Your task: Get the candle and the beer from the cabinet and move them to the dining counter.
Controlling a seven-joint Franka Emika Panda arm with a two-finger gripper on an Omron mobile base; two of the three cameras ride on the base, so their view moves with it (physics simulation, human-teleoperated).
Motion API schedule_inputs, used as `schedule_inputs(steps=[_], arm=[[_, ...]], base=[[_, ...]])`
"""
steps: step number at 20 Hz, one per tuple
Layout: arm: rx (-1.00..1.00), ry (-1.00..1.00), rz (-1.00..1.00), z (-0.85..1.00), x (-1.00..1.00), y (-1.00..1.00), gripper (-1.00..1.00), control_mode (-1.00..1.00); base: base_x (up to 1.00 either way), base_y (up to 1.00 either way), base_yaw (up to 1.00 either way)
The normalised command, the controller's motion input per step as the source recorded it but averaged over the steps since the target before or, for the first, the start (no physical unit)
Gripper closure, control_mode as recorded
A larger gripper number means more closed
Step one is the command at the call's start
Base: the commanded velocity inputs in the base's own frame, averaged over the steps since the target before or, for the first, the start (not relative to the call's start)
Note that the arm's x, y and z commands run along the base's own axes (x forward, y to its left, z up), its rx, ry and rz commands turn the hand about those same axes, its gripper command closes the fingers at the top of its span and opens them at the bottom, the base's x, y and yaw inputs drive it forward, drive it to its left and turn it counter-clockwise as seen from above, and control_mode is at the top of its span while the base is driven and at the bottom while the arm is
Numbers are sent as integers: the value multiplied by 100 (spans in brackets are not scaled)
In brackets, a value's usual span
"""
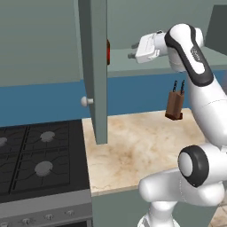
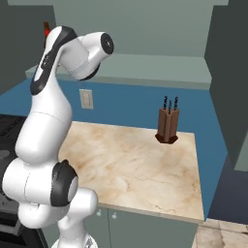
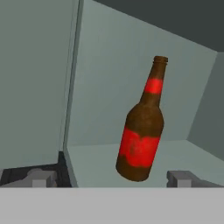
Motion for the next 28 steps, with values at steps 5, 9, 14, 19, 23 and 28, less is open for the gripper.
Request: schedule_inputs(steps=[5,9,14,19,23,28], arm=[[0,0,3,-10,34,18,-100,-100],[0,0,3,-12,36,16,-100,-100],[0,0,4,-11,37,11,-100,-100],[0,0,5,-9,35,8,-100,-100],[0,0,7,0,12,2,-100,-100],[0,-2,13,0,0,1,-100,-100]], base=[[0,0,0],[0,0,0],[0,0,0],[0,0,0],[0,0,0],[0,0,0]])
